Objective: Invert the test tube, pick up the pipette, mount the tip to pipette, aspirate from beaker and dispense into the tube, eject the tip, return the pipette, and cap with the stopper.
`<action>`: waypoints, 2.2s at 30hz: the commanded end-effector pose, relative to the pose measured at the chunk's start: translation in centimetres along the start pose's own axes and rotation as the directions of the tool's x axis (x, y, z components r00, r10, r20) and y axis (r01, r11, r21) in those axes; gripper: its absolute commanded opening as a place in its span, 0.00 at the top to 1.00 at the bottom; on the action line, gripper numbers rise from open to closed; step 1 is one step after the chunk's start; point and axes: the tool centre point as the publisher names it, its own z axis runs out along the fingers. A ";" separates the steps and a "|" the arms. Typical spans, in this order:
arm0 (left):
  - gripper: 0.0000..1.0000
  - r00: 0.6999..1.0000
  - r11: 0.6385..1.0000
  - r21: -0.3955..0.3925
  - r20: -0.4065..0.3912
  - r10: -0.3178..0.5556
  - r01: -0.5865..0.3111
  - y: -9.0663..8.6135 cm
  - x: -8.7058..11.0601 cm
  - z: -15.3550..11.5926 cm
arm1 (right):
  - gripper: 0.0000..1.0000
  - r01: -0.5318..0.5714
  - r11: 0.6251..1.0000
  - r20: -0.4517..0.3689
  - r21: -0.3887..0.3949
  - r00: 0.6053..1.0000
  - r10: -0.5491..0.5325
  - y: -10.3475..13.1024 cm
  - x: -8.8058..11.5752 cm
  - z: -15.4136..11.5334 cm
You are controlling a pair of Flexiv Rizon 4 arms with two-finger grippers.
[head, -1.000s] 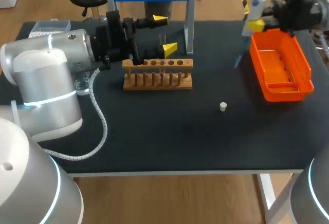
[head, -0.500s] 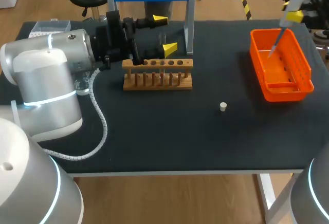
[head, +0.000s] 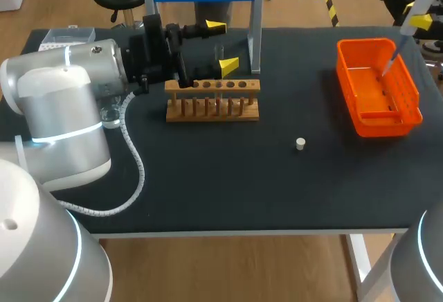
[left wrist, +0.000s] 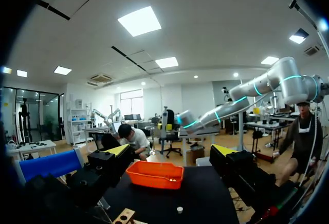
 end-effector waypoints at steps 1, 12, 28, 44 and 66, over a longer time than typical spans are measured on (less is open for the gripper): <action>0.00 1.000 1.000 0.002 0.002 0.001 -0.001 0.1 0.0 0.1 | 1.00 -0.021 1.000 -0.044 -0.001 0.999 0.021 -0.6 -0.5 -1.3; 0.00 1.000 1.000 0.002 0.002 0.001 -0.001 0.1 0.0 0.1 | 1.00 -0.103 0.995 -0.042 -0.006 0.994 0.103 -1.6 -0.3 -1.4; 0.00 1.000 1.000 0.002 0.002 0.001 -0.001 0.1 0.0 0.1 | 1.00 -0.132 0.991 -0.016 -0.002 0.991 0.132 -2.4 -0.3 -1.8; 0.00 1.000 1.000 0.002 0.002 0.001 -0.001 0.1 0.0 0.1 | 1.00 -0.115 0.993 0.000 0.000 0.993 0.115 -2.2 -0.5 -1.7; 0.00 1.000 1.000 0.002 0.002 0.001 -0.001 0.1 0.0 0.1 | 1.00 -0.115 0.993 0.000 0.000 0.993 0.115 -2.2 -0.5 -1.7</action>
